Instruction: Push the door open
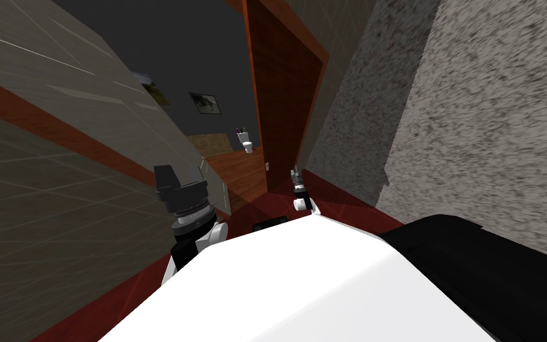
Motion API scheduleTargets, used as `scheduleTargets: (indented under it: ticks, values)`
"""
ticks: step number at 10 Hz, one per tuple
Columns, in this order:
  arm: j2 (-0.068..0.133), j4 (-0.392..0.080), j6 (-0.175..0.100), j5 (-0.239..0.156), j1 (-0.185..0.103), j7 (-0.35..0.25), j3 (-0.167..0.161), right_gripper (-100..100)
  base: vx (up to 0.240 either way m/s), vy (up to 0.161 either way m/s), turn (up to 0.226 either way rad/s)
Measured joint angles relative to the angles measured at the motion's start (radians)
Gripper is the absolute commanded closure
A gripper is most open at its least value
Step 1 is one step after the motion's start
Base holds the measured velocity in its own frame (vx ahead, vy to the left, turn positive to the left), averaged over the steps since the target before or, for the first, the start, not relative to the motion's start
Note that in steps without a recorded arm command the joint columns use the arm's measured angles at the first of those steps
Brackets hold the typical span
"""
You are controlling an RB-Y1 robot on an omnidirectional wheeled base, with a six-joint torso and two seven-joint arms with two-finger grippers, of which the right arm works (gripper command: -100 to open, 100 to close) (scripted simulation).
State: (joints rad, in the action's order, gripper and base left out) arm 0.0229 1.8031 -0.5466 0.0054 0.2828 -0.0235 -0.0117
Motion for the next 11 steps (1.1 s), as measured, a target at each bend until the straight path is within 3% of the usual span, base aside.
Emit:
scheduleTargets:
  ticks: [2, 3, 11]
  values:
    - [0.014, -0.045, -0.012, 0.003, -0.017, -0.015, 0.004, -100, 0.044, -0.015, 0.019]
    - [0.014, -0.081, -0.021, 0.009, -0.036, -0.017, 0.003, -100, 0.044, -0.011, 0.023]
    - [0.024, -0.272, -0.068, 0.042, -0.107, -0.044, -0.009, -100, 0.05, -0.013, 0.024]
